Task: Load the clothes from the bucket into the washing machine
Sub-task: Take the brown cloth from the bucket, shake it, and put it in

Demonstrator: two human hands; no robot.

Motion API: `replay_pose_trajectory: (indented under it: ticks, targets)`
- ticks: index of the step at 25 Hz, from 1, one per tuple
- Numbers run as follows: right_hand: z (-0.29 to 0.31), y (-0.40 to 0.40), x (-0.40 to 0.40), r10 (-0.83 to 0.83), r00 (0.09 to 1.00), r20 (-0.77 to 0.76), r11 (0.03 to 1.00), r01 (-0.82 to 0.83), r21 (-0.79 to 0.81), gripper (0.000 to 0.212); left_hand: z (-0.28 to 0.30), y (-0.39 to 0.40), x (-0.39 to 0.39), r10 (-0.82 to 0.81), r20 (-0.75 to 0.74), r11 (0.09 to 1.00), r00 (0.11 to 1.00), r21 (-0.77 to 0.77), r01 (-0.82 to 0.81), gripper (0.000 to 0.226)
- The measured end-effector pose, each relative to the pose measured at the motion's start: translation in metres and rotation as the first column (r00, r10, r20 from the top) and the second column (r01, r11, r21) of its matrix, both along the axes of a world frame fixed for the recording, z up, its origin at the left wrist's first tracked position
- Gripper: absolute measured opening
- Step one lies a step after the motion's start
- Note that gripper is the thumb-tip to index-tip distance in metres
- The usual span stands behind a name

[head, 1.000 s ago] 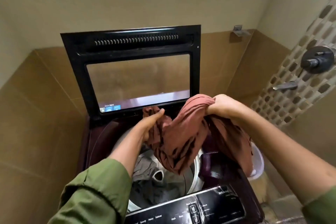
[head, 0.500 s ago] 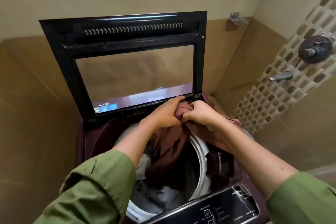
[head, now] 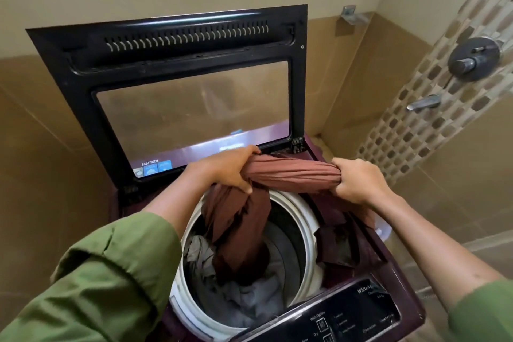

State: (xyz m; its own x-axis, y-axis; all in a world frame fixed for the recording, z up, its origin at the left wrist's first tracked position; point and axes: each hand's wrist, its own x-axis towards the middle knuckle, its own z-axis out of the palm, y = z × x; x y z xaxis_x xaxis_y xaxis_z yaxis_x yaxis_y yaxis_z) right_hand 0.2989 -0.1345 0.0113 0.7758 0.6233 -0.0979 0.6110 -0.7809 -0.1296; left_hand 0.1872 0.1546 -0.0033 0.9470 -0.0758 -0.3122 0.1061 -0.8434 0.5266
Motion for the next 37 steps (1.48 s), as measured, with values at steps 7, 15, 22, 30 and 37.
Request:
replay_pose_trajectory:
  ticks: [7,15,22,30,37]
  targets:
    - [0.039,0.081,-0.029,0.191,0.971,0.144,0.907,-0.231,0.352,0.045,0.042,-0.057,0.015,0.120,0.401,0.949,0.908,-0.314,0.013,0.056]
    - [-0.017,-0.001,0.014,0.048,0.901,-0.432,0.934,0.113,0.339,0.102,0.092,-0.070,0.011,0.103,0.422,0.968,0.900,-0.252,0.007,0.024]
    - [-0.026,-0.059,0.065,-0.151,0.987,-0.059,0.797,0.157,0.584,0.044,0.129,-0.127,0.045,-0.006,0.548,0.953,0.837,-0.250,0.171,0.026]
    - [-0.087,-0.103,0.075,-0.464,0.530,-0.710,0.701,0.710,0.072,0.039,0.188,-0.178,0.072,-0.143,0.632,0.924,0.762,-0.191,0.332,0.018]
    - [-0.068,-0.141,0.104,-0.167,0.413,-0.896,-0.093,0.898,0.431,0.021,0.161,-0.152,0.073,0.079,0.638,0.980,0.766,-0.192,0.059,0.026]
